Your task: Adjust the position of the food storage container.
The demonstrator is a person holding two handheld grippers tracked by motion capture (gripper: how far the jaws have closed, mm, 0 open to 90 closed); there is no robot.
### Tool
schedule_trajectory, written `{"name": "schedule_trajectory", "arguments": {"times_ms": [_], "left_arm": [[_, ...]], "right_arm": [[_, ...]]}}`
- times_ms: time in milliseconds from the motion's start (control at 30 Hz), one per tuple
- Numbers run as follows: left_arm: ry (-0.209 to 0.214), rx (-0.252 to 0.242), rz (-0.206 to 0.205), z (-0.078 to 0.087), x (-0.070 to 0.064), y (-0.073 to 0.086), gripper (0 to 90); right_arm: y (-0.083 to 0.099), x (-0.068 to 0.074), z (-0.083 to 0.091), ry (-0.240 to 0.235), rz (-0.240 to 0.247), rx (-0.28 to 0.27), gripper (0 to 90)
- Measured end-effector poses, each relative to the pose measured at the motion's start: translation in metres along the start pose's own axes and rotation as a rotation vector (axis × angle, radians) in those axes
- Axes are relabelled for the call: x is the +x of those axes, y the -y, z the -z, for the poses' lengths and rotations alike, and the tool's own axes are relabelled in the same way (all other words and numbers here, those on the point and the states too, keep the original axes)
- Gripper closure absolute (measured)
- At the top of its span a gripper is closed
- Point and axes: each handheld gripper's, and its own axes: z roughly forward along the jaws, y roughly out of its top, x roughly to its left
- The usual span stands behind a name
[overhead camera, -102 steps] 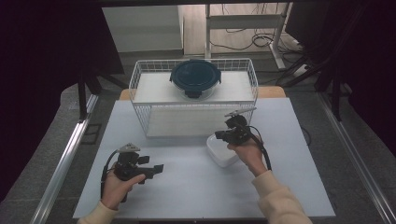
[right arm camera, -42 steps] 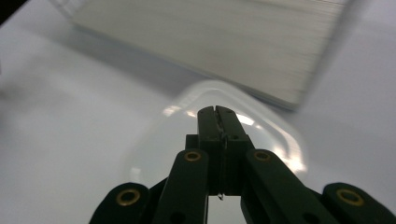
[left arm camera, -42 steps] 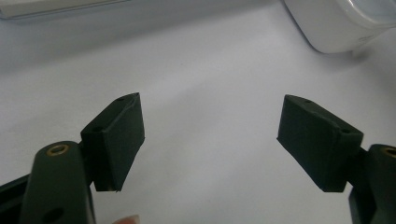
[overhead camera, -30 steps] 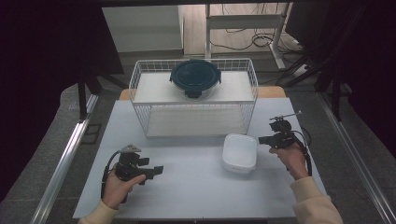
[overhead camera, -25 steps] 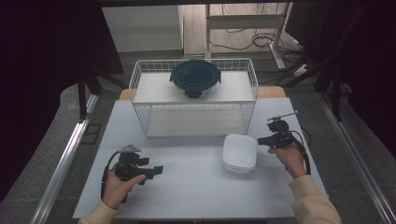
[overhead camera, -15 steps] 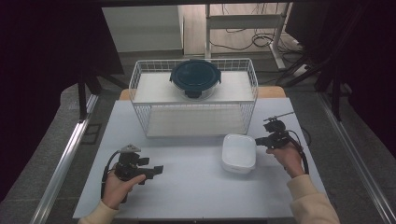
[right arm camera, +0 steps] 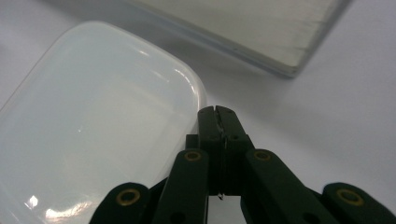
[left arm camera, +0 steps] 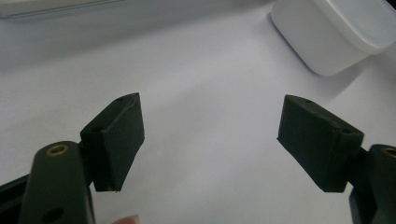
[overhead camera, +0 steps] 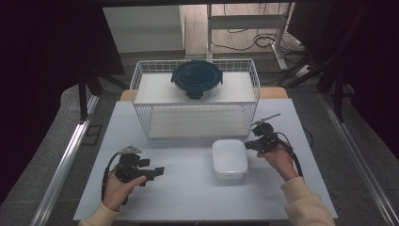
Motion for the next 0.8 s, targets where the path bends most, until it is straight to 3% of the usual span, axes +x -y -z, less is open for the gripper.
{"name": "schedule_trajectory", "arguments": {"times_ms": [433,800], "left_arm": [[0.000,-0.001,-0.002,0.001,0.000,0.000,22.1],[0.001,-0.001,-0.001,0.001,-0.001,0.000,22.1]], "right_arm": [[-0.001,0.041,-0.006,-0.059,0.094,0.039,89.2],[0.014,0.071,-0.010,-0.141,0.152,0.070,89.2]]}}
